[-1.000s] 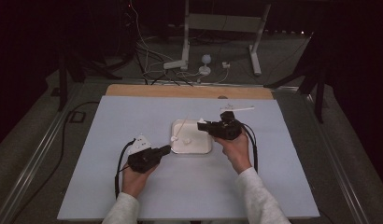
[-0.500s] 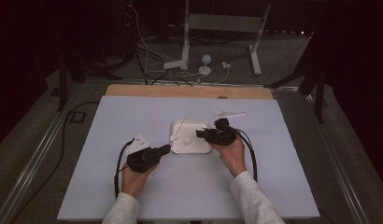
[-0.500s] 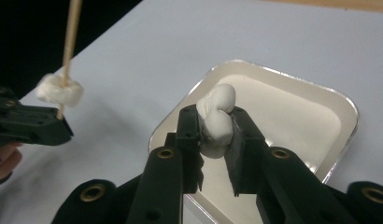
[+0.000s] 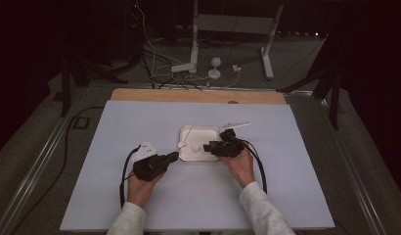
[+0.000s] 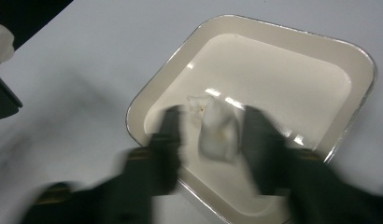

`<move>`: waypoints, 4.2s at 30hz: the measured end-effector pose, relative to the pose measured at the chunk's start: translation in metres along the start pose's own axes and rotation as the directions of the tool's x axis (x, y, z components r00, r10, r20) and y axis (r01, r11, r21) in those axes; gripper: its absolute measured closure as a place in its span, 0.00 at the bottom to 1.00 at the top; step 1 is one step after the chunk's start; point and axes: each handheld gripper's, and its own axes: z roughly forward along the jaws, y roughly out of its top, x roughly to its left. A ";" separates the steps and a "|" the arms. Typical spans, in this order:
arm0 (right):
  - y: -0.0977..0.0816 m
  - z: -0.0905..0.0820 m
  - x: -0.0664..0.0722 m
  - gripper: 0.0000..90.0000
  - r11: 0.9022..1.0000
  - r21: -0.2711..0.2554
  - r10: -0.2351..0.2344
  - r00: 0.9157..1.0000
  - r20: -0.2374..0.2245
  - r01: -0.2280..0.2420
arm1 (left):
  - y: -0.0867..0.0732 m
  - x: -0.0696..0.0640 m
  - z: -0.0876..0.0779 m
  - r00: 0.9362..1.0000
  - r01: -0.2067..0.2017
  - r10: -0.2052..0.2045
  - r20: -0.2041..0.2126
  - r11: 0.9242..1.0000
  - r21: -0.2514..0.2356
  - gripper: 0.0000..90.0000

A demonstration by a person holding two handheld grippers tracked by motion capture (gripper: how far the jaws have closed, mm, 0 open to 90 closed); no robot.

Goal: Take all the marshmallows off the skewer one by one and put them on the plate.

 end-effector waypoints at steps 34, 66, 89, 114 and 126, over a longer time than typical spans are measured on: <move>0.011 -0.016 0.035 0.28 0.996 -0.092 -0.032 0.983 -0.181 0.015 | 0.001 -0.002 0.001 1.000 0.008 -0.008 0.004 1.000 -0.008 1.00; 0.015 -0.009 0.051 0.62 0.994 -0.104 -0.018 0.931 -0.364 -0.022 | 0.002 -0.010 0.005 0.999 -0.001 0.003 0.043 0.999 -0.045 1.00; 0.015 -0.007 0.052 0.75 0.992 -0.114 0.002 0.918 -0.396 -0.052 | 0.003 -0.015 0.007 0.997 0.008 -0.004 0.075 0.998 -0.062 1.00; 0.015 -0.013 0.053 0.86 0.981 -0.171 0.017 0.928 -0.371 -0.087 | 0.004 -0.015 0.005 0.997 -0.059 0.060 0.047 0.998 -0.036 1.00; 0.032 -0.051 0.027 0.87 0.961 -0.251 0.031 0.947 -0.321 -0.116 | 0.002 -0.018 0.006 0.991 -0.127 0.127 0.041 0.992 -0.011 1.00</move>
